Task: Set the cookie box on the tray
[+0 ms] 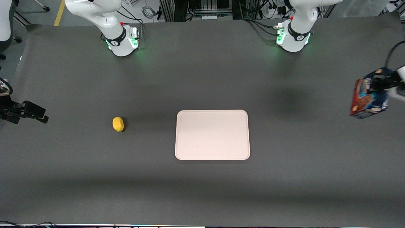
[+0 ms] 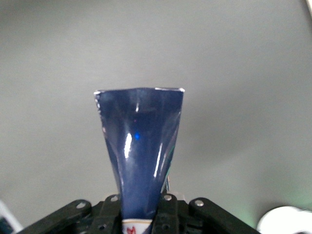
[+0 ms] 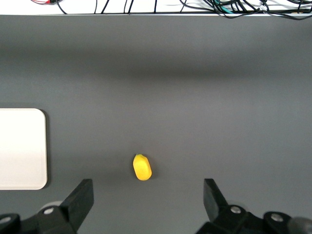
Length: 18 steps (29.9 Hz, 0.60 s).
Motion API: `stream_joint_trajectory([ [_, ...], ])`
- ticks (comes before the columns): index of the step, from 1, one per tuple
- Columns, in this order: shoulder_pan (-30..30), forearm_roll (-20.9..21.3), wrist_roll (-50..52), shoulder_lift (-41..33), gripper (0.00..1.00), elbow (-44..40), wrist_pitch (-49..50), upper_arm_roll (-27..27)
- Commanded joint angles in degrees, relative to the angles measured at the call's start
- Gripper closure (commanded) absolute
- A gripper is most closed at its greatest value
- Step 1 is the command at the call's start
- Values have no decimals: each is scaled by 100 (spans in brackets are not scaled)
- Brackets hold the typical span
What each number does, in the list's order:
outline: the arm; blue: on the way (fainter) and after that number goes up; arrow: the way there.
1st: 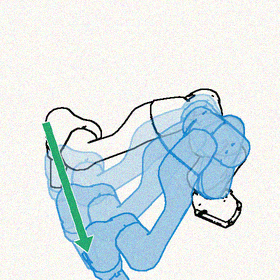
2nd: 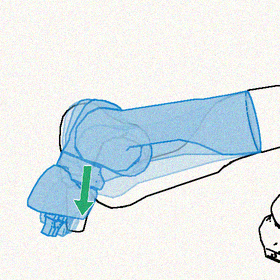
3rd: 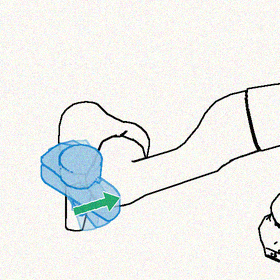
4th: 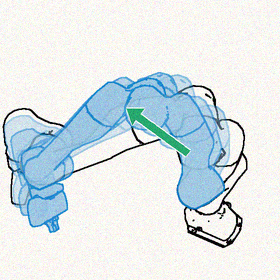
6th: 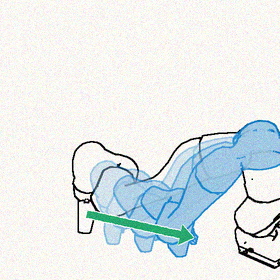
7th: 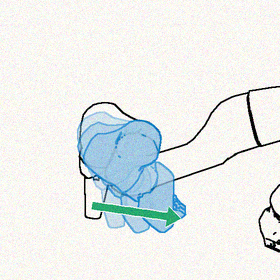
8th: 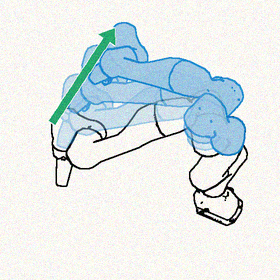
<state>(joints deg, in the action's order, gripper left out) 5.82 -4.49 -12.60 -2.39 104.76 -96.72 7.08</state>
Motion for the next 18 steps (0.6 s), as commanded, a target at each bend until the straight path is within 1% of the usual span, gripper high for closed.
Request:
stream_joint_trajectory([
  [1, 33, -210, 1319, 45, 78, -140, 57, 687],
  [3, 33, -236, 1715, 81, 78, -140, -31, 995],
  [7, 25, -482, 2480, 168, 79, -131, -251, 1593],
  [9, 24, -509, 2866, 230, 79, -122, -426, 1909],
  [12, 24, -483, 3508, 370, 79, -122, -672, 2349],
  [15, 16, -412, 4044, 572, 79, -105, -1006, 2674],
  [18, -11, -211, 4370, 783, 79, -87, -1296, 2903],
])
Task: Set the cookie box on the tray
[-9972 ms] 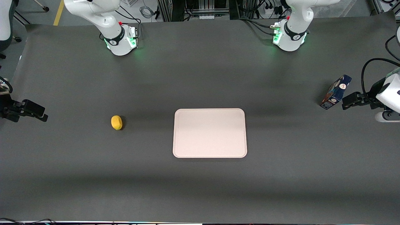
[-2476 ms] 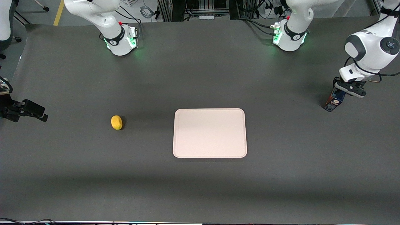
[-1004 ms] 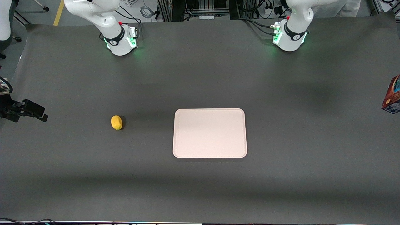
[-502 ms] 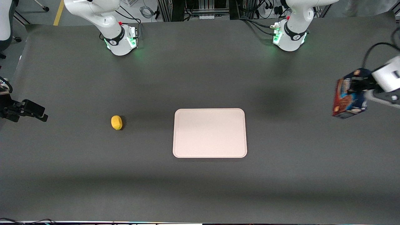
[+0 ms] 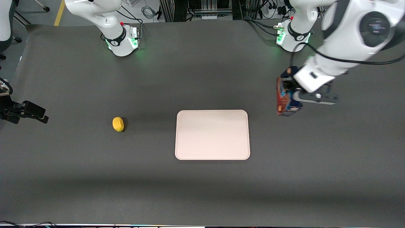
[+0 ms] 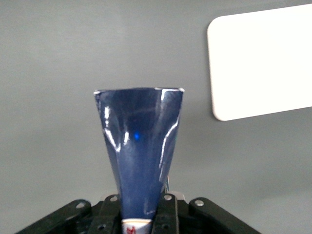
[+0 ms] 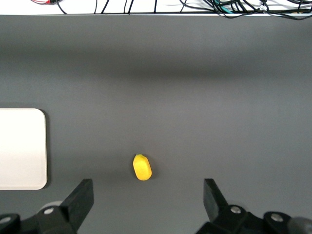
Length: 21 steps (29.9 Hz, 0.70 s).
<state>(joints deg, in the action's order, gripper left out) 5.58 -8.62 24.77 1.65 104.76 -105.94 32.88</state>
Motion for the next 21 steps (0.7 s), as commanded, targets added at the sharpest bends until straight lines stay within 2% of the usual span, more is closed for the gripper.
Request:
stream_joint_trajectory([
  [1, -12, 316, 782, 475, 79, -87, -453, 385],
  [8, -144, 1344, 1899, 1204, 79, -87, -1033, 843],
  [13, -241, 1714, 2172, 1679, 78, -87, -1482, 878],
  [21, -347, 2593, 2550, 2268, 78, -96, -1816, 878],
])
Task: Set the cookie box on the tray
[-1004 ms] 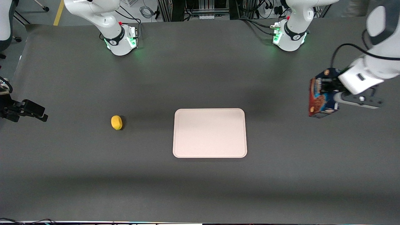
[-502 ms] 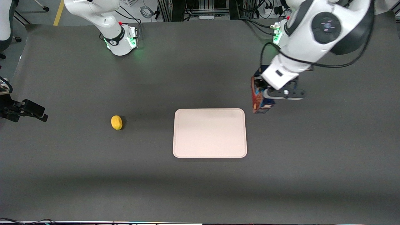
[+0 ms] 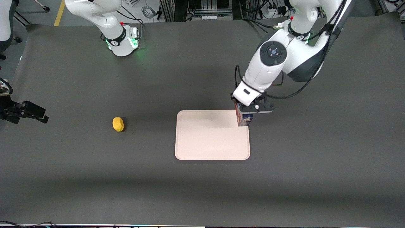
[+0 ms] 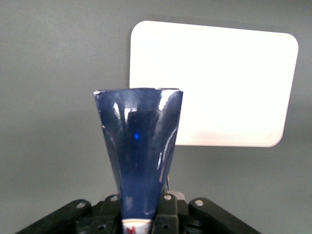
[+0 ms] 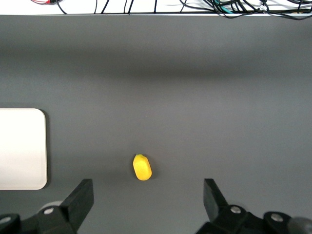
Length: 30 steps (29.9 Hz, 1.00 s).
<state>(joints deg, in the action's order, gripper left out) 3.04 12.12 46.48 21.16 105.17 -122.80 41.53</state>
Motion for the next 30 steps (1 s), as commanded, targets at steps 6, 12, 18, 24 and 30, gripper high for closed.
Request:
stream_joint_trajectory([
  [6, -93, 1108, 739, 731, 79, -173, -288, 22],
  [12, -137, 1486, 1099, 1013, 78, -190, -473, 22],
  [18, -137, 1714, 1126, 1232, 79, -251, -491, 22],
  [24, -164, 1741, 1161, 1443, 79, -401, -500, 22],
  [30, -287, 2145, 1652, 1698, 78, -410, -658, 13],
])
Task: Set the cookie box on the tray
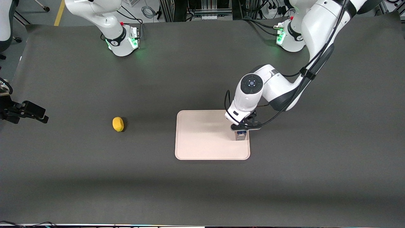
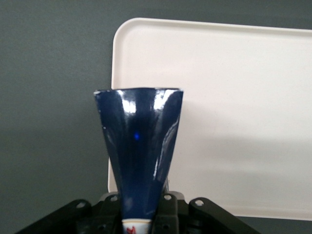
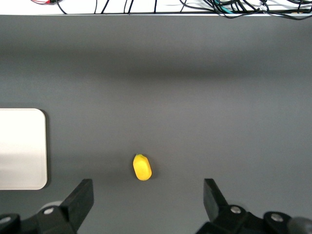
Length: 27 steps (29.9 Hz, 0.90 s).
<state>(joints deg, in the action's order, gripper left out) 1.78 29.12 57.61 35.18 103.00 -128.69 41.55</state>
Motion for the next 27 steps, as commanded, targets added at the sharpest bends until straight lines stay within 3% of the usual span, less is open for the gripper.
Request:
stream_joint_trajectory([
  [1, -160, 523, 610, 323, 78, -193, -69, 11],
  [14, -169, 665, 549, 472, 78, -254, -69, 11],
  [27, -160, 656, -286, 639, 78, -404, -113, -24],
])
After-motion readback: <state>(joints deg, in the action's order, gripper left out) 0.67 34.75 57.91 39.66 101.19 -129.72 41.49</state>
